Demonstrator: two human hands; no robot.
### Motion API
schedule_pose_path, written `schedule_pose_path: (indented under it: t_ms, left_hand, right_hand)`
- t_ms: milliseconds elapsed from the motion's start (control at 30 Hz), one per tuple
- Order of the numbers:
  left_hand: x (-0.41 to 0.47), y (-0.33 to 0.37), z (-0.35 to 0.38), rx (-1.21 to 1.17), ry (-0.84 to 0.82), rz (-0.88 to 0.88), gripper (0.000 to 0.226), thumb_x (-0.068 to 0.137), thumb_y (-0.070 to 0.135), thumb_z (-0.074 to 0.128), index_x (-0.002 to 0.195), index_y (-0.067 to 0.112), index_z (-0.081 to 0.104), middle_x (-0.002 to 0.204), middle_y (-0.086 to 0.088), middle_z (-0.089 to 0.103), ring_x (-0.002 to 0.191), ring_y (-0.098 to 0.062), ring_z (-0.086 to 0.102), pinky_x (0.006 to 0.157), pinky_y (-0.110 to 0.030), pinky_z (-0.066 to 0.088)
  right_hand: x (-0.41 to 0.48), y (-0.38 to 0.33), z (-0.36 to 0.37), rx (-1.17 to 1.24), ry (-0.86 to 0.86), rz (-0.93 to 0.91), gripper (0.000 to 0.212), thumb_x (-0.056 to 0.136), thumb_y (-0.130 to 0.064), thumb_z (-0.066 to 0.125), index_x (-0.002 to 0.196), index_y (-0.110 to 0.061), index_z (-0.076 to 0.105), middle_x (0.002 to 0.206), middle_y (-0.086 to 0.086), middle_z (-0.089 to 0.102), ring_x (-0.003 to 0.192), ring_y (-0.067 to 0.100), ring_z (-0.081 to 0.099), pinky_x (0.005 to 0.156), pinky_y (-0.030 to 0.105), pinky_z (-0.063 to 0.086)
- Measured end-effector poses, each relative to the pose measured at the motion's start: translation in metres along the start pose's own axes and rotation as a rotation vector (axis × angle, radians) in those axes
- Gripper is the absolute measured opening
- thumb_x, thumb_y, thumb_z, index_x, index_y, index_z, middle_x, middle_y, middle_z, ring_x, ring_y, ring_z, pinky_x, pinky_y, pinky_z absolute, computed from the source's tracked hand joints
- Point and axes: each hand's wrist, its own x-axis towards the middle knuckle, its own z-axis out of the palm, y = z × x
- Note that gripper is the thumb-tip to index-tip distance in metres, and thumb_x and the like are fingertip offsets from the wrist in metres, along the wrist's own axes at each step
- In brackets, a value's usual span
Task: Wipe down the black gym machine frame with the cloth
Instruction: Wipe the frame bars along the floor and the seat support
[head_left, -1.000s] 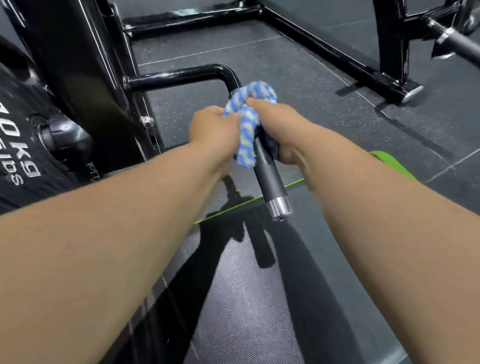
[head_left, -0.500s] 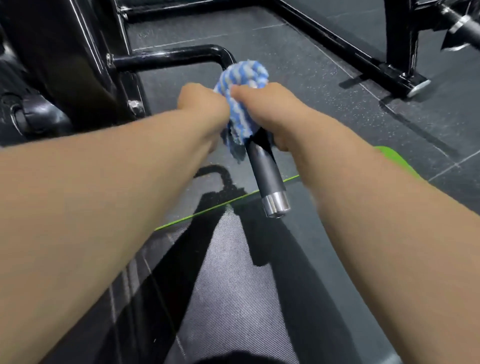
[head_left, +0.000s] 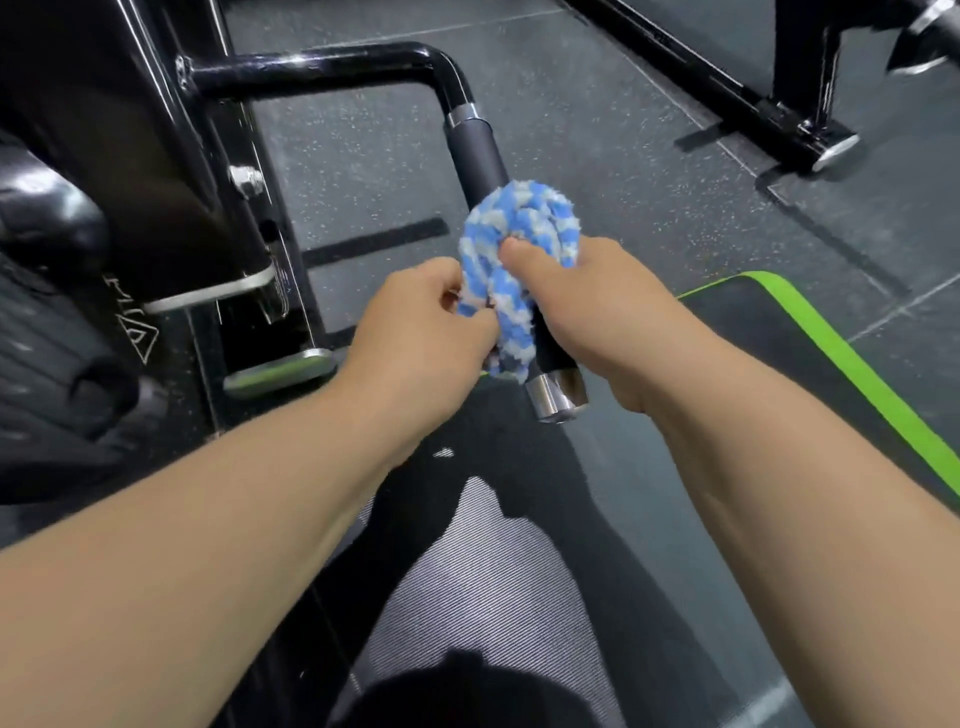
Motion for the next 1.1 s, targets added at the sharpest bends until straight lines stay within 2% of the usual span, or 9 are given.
schedule_pose_path:
  t_ms: [133,233,367,500,633,800,867,967,1100]
  left_hand:
    - [-0.017,-0.003,0.003,0.111,-0.008,0.045,0.005,0.081,0.014,0.063,0.084,0.016,0.067,0.069,-0.001,0.070,0.065,-0.024,0.064,0.064,-0.037,0.052]
    - [-0.036,-0.008,0.005,0.088,-0.131,0.019,0.007,0.083,0.014,0.062,0.086,0.017,0.068,0.069,0.003,0.070,0.057,-0.009,0.056,0.062,-0.029,0.050]
    - [-0.038,-0.010,0.014,0.163,-0.055,0.050,0.006,0.083,0.015,0.058,0.082,0.018,0.063,0.057,0.010,0.059,0.050,0.001,0.047,0.048,-0.012,0.037]
    - [-0.045,-0.011,0.016,0.185,-0.029,0.064,0.003,0.083,0.017,0.057,0.085,0.019,0.059,0.069,0.007,0.064,0.062,-0.007,0.056,0.056,-0.019,0.043]
    - [-0.066,-0.008,0.008,0.210,-0.085,0.194,0.014,0.072,0.021,0.067,0.071,0.016,0.054,0.062,0.004,0.059,0.053,-0.011,0.048,0.053,-0.020,0.038]
    - [-0.046,-0.012,0.006,0.243,-0.010,0.156,0.013,0.071,0.011,0.068,0.073,0.020,0.059,0.068,0.004,0.066,0.068,-0.016,0.062,0.067,-0.031,0.050]
    - [-0.038,-0.013,0.005,0.237,-0.005,0.166,0.019,0.071,0.005,0.068,0.074,0.022,0.060,0.073,0.002,0.069,0.072,-0.020,0.065,0.071,-0.037,0.052]
    - [-0.039,-0.017,0.008,0.231,-0.075,0.164,0.024,0.072,0.001,0.067,0.076,0.024,0.060,0.074,0.003,0.070,0.072,-0.024,0.065,0.071,-0.038,0.054]
    - [-0.048,-0.022,0.010,0.171,-0.075,0.180,0.023,0.074,0.002,0.063,0.079,0.024,0.061,0.073,0.000,0.069,0.071,-0.027,0.065,0.067,-0.038,0.052]
  right_hand:
    - [-0.018,0.009,0.003,-0.019,0.016,0.007,0.030,0.097,-0.041,0.045,0.101,-0.020,0.066,0.102,0.000,0.070,0.097,0.022,0.064,0.090,0.041,0.049]
    - [-0.044,0.027,0.004,-0.028,0.029,0.030,0.030,0.093,-0.045,0.044,0.094,-0.022,0.063,0.090,-0.008,0.068,0.082,0.009,0.061,0.076,0.023,0.048]
    - [-0.043,0.040,0.014,-0.026,0.112,-0.012,0.032,0.085,-0.051,0.038,0.088,-0.025,0.056,0.076,-0.011,0.059,0.068,0.000,0.052,0.059,0.004,0.037]
    - [-0.043,0.045,0.016,0.006,0.101,-0.027,0.033,0.090,-0.051,0.037,0.090,-0.025,0.057,0.079,-0.011,0.060,0.070,-0.003,0.053,0.061,0.002,0.037]
    - [-0.089,0.060,0.018,0.069,0.074,-0.045,0.031,0.089,-0.048,0.041,0.076,-0.026,0.058,0.068,-0.013,0.063,0.062,-0.008,0.055,0.058,0.005,0.039]
    - [-0.074,0.079,0.023,0.181,0.025,-0.123,0.037,0.083,-0.045,0.063,0.114,-0.024,0.062,0.099,-0.017,0.069,0.092,-0.008,0.063,0.081,0.015,0.047]
    - [-0.066,0.080,0.015,0.092,-0.007,-0.195,0.020,0.082,-0.028,0.070,0.100,-0.033,0.063,0.087,-0.027,0.067,0.082,-0.014,0.059,0.073,0.006,0.043]
    - [-0.072,0.087,0.003,-0.037,0.017,-0.277,0.043,0.080,-0.001,0.060,0.068,-0.040,0.048,0.062,-0.034,0.056,0.061,-0.014,0.051,0.058,0.002,0.035]
    - [-0.070,0.084,-0.008,-0.126,-0.002,-0.262,0.043,0.077,0.001,0.055,0.075,-0.041,0.053,0.073,-0.026,0.061,0.066,-0.004,0.053,0.060,0.006,0.039]
